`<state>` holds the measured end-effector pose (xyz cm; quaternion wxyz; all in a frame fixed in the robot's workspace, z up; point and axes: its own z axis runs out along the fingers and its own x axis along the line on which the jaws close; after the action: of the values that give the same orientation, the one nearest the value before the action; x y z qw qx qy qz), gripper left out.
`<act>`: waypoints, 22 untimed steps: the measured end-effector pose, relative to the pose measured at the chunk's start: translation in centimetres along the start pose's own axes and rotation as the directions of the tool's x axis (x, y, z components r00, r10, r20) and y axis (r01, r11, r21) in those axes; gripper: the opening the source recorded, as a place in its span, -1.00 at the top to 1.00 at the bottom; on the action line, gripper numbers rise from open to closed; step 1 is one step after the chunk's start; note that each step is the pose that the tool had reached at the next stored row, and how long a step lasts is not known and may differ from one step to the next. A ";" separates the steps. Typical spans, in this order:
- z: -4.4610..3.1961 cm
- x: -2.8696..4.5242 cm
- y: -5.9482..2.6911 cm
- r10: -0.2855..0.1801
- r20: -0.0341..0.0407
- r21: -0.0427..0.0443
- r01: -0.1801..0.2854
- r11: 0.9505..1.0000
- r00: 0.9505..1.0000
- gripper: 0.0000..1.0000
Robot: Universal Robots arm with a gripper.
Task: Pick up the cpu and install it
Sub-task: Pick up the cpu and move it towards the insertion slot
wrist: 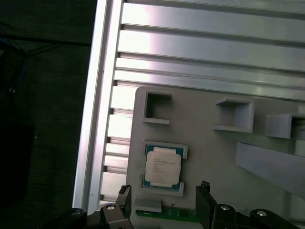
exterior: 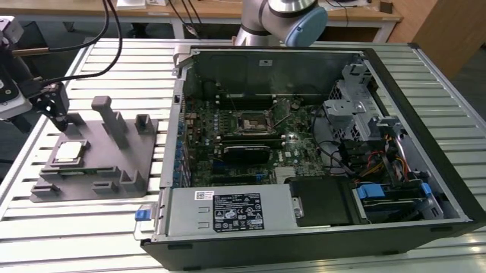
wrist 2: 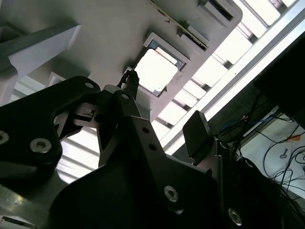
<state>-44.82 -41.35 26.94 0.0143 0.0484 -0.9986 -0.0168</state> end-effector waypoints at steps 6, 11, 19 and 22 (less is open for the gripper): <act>0.28 -0.01 -0.01 0.000 0.000 0.000 0.000 1.000 1.000 -0.29; 0.92 -0.07 -0.04 0.000 0.000 0.000 0.000 1.000 1.000 -0.29; 2.39 -0.27 -0.11 0.047 0.002 -0.001 -0.047 0.999 0.999 -0.29; 2.93 -0.29 -0.13 0.047 0.002 -0.001 -0.047 0.999 0.999 -0.29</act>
<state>-44.61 -41.36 24.00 0.0139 0.0247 -0.9995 -0.0169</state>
